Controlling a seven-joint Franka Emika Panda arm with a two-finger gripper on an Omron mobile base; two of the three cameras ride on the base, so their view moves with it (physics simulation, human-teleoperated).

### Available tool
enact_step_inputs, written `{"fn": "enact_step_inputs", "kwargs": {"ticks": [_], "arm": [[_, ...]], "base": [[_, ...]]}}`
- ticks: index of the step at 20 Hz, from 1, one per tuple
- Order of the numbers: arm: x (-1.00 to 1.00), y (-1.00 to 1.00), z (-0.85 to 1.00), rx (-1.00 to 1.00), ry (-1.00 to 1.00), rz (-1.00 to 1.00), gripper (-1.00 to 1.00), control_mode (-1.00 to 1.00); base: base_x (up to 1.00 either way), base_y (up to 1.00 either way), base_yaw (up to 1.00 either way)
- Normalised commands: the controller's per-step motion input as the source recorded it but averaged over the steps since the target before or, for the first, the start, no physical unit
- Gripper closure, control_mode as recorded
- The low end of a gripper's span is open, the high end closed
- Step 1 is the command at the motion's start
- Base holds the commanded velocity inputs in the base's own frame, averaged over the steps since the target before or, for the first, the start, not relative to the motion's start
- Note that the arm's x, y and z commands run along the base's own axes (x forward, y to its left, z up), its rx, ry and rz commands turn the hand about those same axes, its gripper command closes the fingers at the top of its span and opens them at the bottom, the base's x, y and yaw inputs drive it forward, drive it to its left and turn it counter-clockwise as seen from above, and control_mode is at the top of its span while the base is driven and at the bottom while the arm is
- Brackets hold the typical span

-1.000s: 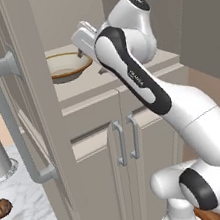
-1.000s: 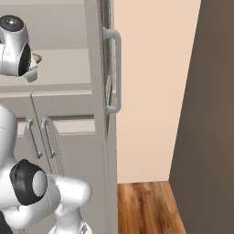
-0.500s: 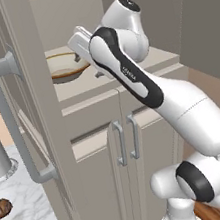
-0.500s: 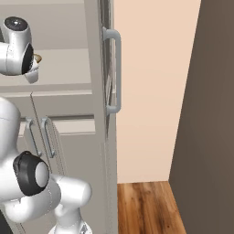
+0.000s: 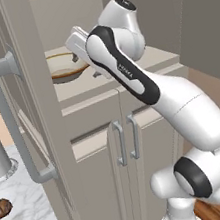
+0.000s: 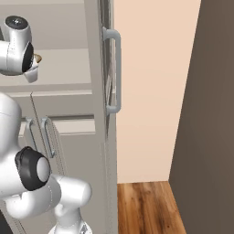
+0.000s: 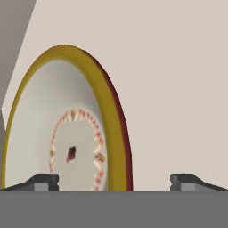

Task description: Pick both bowls and place them on the counter. Then place the apple in one bowl and place the bread in the other bowl.

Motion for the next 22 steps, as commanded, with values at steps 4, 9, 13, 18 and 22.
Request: {"fn": "enact_step_inputs", "kwargs": {"ticks": [4,9,13,18,22], "arm": [[0.06,0.19,-0.21,0.0,0.06,0.0,1.0,-1.0],[0.0,0.08,-0.18,0.0,0.03,0.01,1.0,-1.0],[-0.19,0.02,-0.2,0.04,0.0,-0.01,1.0,-1.0],[-0.76,-0.14,-0.17,0.11,-0.07,-0.06,1.0,-1.0],[-0.92,-0.11,-0.11,0.12,-0.11,-0.08,1.0,-1.0]], "base": [[0.0,0.0,0.0],[0.0,0.0,0.0],[0.0,0.0,0.0],[0.0,0.0,0.0],[0.0,0.0,0.0]]}}
